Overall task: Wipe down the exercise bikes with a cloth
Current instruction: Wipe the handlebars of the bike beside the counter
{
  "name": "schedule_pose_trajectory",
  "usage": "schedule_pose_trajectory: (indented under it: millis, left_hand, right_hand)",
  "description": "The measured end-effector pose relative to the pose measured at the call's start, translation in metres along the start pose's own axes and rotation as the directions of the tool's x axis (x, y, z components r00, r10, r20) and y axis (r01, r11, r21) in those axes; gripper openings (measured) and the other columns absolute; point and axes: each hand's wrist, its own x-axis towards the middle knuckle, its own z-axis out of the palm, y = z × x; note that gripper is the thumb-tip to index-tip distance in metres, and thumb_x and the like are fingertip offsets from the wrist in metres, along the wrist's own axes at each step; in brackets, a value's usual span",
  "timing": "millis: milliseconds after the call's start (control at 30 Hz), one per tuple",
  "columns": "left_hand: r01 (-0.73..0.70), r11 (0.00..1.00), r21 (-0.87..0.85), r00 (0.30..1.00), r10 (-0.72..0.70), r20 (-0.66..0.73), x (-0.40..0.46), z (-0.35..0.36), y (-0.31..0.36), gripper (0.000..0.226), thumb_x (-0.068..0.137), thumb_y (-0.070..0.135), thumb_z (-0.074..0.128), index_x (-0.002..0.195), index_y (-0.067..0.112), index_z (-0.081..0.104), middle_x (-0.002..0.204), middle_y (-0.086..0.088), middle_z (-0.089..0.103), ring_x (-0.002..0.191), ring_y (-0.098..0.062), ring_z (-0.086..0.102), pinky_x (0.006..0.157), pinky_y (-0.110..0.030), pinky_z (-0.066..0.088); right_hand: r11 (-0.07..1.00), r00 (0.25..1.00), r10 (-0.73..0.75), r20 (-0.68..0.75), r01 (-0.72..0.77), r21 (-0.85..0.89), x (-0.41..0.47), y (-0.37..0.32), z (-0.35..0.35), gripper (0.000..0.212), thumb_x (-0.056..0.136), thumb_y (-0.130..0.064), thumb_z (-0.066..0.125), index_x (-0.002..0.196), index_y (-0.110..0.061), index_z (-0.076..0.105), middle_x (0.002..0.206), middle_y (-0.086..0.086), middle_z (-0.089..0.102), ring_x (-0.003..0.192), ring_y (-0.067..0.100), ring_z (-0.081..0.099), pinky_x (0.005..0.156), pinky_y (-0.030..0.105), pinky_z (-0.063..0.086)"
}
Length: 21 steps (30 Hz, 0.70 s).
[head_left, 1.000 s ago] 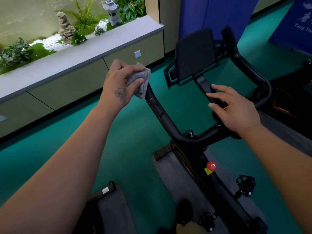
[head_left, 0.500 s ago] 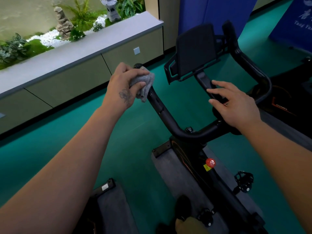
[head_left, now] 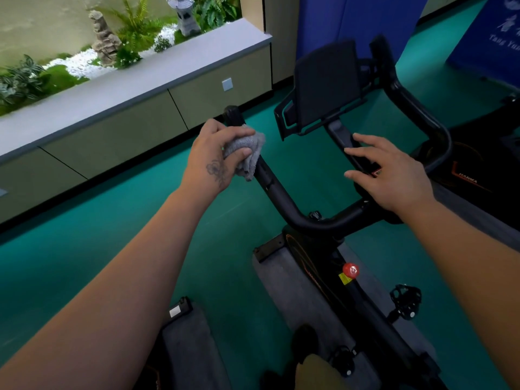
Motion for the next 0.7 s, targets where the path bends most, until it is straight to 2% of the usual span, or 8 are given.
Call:
schedule_pose_trajectory:
  millis: [33, 100, 233, 367, 467, 533, 633, 700]
  left_hand:
    - [0.009, 1.000, 0.000, 1.000, -0.009, -0.011, 0.001, 0.001, 0.001, 0.035, 0.096, 0.022, 0.079, 0.131, 0.026, 0.076, 0.109, 0.000, 0.049, 0.096, -0.006, 0.046, 0.086, -0.006, 0.036]
    - [0.024, 1.000, -0.002, 1.000, -0.024, -0.016, -0.002, 0.006, 0.004, 0.035, 0.096, 0.022, 0.079, 0.131, 0.026, 0.076, 0.110, 0.000, 0.048, 0.098, -0.008, 0.046, 0.088, -0.011, 0.040]
    - [0.037, 0.999, -0.025, 0.999, -0.037, 0.014, -0.017, 0.017, 0.004, 0.035, 0.097, 0.023, 0.078, 0.132, 0.025, 0.076, 0.112, -0.004, 0.052, 0.103, -0.013, 0.051, 0.094, -0.028, 0.046]
    - [0.068, 0.997, -0.044, 0.997, -0.067, 0.024, -0.033, 0.022, 0.007, 0.035, 0.098, 0.023, 0.077, 0.133, 0.027, 0.074, 0.107, 0.004, 0.049, 0.098, -0.007, 0.048, 0.087, -0.020, 0.039]
    - [0.080, 0.996, -0.044, 0.997, -0.080, 0.022, -0.028, 0.016, 0.010, 0.035, 0.097, 0.021, 0.078, 0.131, 0.027, 0.075, 0.106, 0.006, 0.051, 0.098, -0.008, 0.051, 0.086, -0.004, 0.035]
    - [0.107, 0.994, -0.037, 0.994, -0.107, -0.011, -0.020, 0.013, 0.012, 0.034, 0.097, 0.020, 0.078, 0.130, 0.027, 0.076, 0.108, 0.003, 0.054, 0.098, -0.009, 0.052, 0.086, 0.002, 0.033]
    - [0.157, 0.987, -0.039, 0.986, -0.158, -0.044, -0.018, 0.019, 0.017, 0.033, 0.097, 0.020, 0.078, 0.130, 0.027, 0.076, 0.111, -0.001, 0.054, 0.101, -0.011, 0.053, 0.086, -0.001, 0.034]
    - [0.174, 0.984, -0.040, 0.984, -0.175, -0.039, -0.023, 0.023, 0.020, 0.034, 0.097, 0.019, 0.077, 0.130, 0.025, 0.076, 0.111, 0.000, 0.052, 0.102, -0.011, 0.052, 0.090, -0.014, 0.039]
  right_hand:
    - [1.000, 1.000, -0.002, -0.001, 0.002, 0.001, 0.000, 0.000, 0.000, 0.046, 0.092, -0.056, 0.069, 0.137, -0.049, 0.061, 0.159, -0.032, 0.038, 0.087, 0.009, 0.068, 0.097, 0.048, 0.054]
    - [1.000, 1.000, -0.001, 0.000, 0.001, 0.007, -0.002, 0.000, 0.000, 0.046, 0.092, -0.056, 0.069, 0.137, -0.049, 0.061, 0.159, -0.032, 0.038, 0.093, 0.010, 0.069, 0.098, 0.050, 0.054]
    - [1.000, 1.000, 0.005, 0.004, -0.005, 0.022, -0.003, -0.001, -0.001, 0.044, 0.093, -0.054, 0.070, 0.137, -0.048, 0.062, 0.159, -0.031, 0.038, 0.080, 0.007, 0.066, 0.096, 0.049, 0.055]
    - [0.999, 1.000, 0.000, -0.002, 0.000, 0.035, -0.002, -0.002, -0.002, 0.045, 0.093, -0.054, 0.070, 0.136, -0.048, 0.062, 0.158, -0.031, 0.039, 0.079, 0.008, 0.066, 0.095, 0.047, 0.055]
    - [0.999, 1.000, -0.003, -0.001, 0.003, 0.037, -0.002, -0.003, -0.002, 0.045, 0.092, -0.055, 0.070, 0.136, -0.049, 0.062, 0.158, -0.032, 0.038, 0.080, 0.008, 0.067, 0.096, 0.048, 0.055]
    - [0.999, 1.000, -0.010, -0.002, 0.010, 0.036, -0.001, -0.001, -0.002, 0.045, 0.092, -0.055, 0.070, 0.137, -0.049, 0.061, 0.159, -0.032, 0.038, 0.080, 0.008, 0.066, 0.095, 0.047, 0.055]
    - [0.999, 1.000, -0.016, -0.007, 0.016, 0.031, -0.001, 0.000, -0.002, 0.045, 0.093, -0.054, 0.070, 0.137, -0.048, 0.062, 0.159, -0.031, 0.038, 0.077, 0.007, 0.066, 0.094, 0.043, 0.054]
    - [0.999, 1.000, -0.028, -0.012, 0.028, 0.028, -0.001, 0.000, -0.002, 0.045, 0.093, -0.052, 0.072, 0.137, -0.047, 0.062, 0.159, -0.031, 0.039, 0.077, 0.008, 0.066, 0.093, 0.043, 0.055]
